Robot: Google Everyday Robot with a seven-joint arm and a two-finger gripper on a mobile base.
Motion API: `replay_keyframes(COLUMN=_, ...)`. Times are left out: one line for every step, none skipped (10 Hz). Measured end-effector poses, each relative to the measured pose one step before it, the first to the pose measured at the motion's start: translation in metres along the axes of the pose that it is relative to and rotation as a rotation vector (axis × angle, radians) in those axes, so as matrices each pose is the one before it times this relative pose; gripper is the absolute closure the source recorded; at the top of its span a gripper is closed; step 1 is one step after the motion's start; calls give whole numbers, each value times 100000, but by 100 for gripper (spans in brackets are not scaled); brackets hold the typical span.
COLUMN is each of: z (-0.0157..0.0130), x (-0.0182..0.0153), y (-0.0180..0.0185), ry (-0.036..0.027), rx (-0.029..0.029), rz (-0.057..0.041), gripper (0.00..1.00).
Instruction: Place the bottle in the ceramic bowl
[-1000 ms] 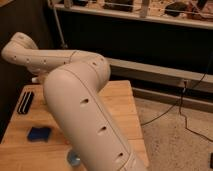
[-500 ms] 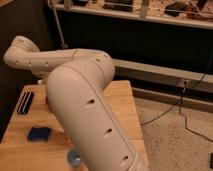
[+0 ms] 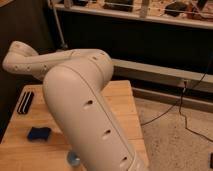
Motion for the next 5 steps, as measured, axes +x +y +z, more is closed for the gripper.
replay_keyframes(z=261, x=24, y=230, ry=1197, rx=182, rz=-388, gripper=100)
replay_keyframes(z=348, x=-4, y=377, ry=1267, rx=-184, rz=-532, gripper=100)
replay_keyframes(z=400, x=88, y=436, ry=1209, rx=-811, rz=-365, gripper=100)
replay_keyframes(z=507, x=13, y=590, ry=1075, rx=-1924, rz=-108, gripper=100)
replay_keyframes(z=478, x=10, y=511, ry=983, rx=-2128, rz=96, gripper=100)
